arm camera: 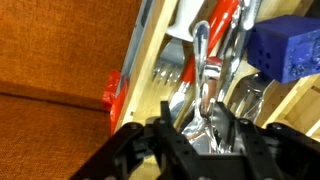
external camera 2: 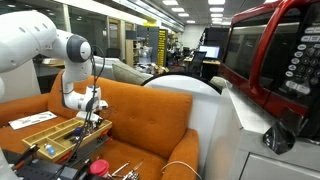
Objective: Put a spoon in the right compartment of the tray
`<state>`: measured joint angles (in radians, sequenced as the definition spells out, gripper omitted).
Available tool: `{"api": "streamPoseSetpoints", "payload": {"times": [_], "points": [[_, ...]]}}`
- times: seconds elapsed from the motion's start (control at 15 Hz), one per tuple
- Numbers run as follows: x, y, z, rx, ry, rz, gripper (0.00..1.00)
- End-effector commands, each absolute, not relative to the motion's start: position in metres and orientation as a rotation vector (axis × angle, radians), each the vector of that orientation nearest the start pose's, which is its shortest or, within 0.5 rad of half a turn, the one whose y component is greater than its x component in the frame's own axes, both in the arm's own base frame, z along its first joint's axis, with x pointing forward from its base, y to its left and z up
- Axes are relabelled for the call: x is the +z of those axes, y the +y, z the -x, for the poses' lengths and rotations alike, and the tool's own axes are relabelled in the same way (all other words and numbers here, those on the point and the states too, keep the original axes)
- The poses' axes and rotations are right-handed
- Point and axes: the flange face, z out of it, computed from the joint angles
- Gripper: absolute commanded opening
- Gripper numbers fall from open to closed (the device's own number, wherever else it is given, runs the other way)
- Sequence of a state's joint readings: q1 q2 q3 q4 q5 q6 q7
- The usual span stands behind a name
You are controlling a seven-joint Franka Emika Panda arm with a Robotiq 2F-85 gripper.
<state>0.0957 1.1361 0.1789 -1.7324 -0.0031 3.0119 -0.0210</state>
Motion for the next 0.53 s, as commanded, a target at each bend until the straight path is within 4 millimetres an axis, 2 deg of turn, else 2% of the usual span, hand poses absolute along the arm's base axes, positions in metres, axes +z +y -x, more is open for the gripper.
{"api": "streamPoseSetpoints", "payload": {"times": [0.0, 0.2, 0.47], "points": [[-0.033, 0.153, -0.588, -0.244, -0.275, 2.992, 0.81], [-0.022, 0.135, -0.581, -0.313, -0.237, 2.999, 0.99], [-0.001, 0.106, -0.563, -0.426, -0.123, 3.0, 1.0]]}}
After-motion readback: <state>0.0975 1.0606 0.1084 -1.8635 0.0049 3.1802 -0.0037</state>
